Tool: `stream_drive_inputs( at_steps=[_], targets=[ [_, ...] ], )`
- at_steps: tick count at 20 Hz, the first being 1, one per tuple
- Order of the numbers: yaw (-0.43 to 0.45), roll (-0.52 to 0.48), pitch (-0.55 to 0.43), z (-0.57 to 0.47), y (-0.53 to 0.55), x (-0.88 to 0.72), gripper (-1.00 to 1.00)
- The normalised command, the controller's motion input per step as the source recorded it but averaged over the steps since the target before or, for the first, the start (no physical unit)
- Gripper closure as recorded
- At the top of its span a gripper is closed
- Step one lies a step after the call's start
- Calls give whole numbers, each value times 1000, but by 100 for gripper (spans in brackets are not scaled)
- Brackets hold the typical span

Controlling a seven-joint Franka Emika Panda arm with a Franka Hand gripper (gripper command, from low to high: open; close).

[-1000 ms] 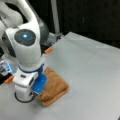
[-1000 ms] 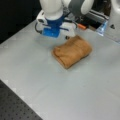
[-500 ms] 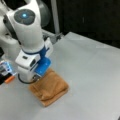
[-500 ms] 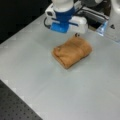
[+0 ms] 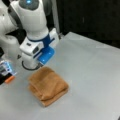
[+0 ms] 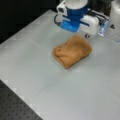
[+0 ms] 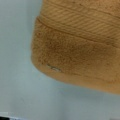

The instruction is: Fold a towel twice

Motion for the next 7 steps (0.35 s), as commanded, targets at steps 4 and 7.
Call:
stream_drive_inputs(
  at_steps=[4,7],
  targets=[
    [-75,-98,8,27,176,-89,-100],
    [-69,-105,-19,74,73,-62,-100]
  ],
)
